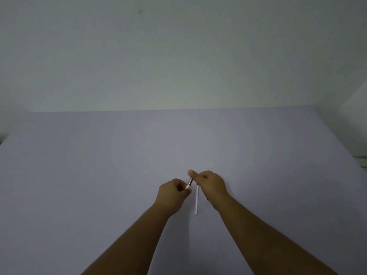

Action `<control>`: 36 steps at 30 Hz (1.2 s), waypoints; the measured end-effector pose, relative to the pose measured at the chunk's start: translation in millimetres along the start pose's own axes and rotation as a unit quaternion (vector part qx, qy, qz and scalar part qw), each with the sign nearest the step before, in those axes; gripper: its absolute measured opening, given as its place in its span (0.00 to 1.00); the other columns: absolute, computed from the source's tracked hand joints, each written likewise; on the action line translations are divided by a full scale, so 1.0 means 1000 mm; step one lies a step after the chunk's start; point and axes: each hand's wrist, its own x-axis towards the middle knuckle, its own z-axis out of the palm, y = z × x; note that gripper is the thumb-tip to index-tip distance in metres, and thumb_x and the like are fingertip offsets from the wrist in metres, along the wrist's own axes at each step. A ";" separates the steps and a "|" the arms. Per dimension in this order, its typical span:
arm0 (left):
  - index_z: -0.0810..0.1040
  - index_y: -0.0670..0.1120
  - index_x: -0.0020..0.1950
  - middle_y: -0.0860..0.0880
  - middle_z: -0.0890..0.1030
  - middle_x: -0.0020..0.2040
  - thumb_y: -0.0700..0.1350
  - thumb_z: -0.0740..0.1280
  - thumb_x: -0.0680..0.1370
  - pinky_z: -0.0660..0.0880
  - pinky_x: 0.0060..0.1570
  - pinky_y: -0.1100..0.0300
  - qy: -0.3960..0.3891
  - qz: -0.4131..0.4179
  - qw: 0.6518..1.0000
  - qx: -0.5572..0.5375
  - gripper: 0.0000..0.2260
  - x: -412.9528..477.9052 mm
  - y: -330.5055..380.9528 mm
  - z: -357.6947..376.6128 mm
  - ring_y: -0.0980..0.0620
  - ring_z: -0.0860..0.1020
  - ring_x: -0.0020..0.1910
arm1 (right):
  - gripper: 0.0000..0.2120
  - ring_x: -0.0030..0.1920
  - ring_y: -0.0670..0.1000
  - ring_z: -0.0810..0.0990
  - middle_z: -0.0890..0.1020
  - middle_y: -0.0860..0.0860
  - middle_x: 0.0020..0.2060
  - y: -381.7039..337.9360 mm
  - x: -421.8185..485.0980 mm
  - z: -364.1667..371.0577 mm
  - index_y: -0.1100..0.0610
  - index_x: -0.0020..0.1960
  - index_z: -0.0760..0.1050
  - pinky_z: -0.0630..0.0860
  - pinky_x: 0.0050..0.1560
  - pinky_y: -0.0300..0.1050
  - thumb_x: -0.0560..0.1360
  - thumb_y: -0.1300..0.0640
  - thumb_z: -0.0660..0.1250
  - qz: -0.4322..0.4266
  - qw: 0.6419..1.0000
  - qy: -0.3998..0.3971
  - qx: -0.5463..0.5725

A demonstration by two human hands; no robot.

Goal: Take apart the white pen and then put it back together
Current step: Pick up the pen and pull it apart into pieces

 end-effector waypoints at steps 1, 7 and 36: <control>0.76 0.49 0.42 0.55 0.74 0.32 0.50 0.68 0.75 0.67 0.27 0.69 0.006 0.014 1.000 0.022 0.06 -0.002 0.003 0.000 0.59 0.71 0.30 | 0.20 0.29 0.47 0.69 0.70 0.47 0.25 -0.005 -0.002 0.001 0.52 0.28 0.67 0.67 0.32 0.40 0.70 0.41 0.69 -0.002 1.000 -0.014 0.004; 0.80 0.45 0.46 0.50 0.80 0.36 0.47 0.67 0.76 0.72 0.32 0.67 -0.002 0.038 0.999 -0.012 0.07 -0.013 0.015 -0.012 0.54 0.76 0.33 | 0.14 0.32 0.49 0.73 0.76 0.51 0.30 -0.023 -0.007 -0.011 0.55 0.31 0.73 0.74 0.39 0.45 0.71 0.50 0.71 -0.027 0.998 -0.055 0.033; 0.81 0.47 0.50 0.52 0.78 0.38 0.48 0.64 0.78 0.68 0.35 0.64 -0.005 0.160 0.972 0.170 0.08 -0.034 0.020 -0.039 0.54 0.74 0.36 | 0.08 0.33 0.47 0.78 0.81 0.52 0.35 -0.031 -0.032 -0.037 0.57 0.38 0.77 0.77 0.39 0.40 0.73 0.53 0.69 -0.038 0.984 -0.174 -0.001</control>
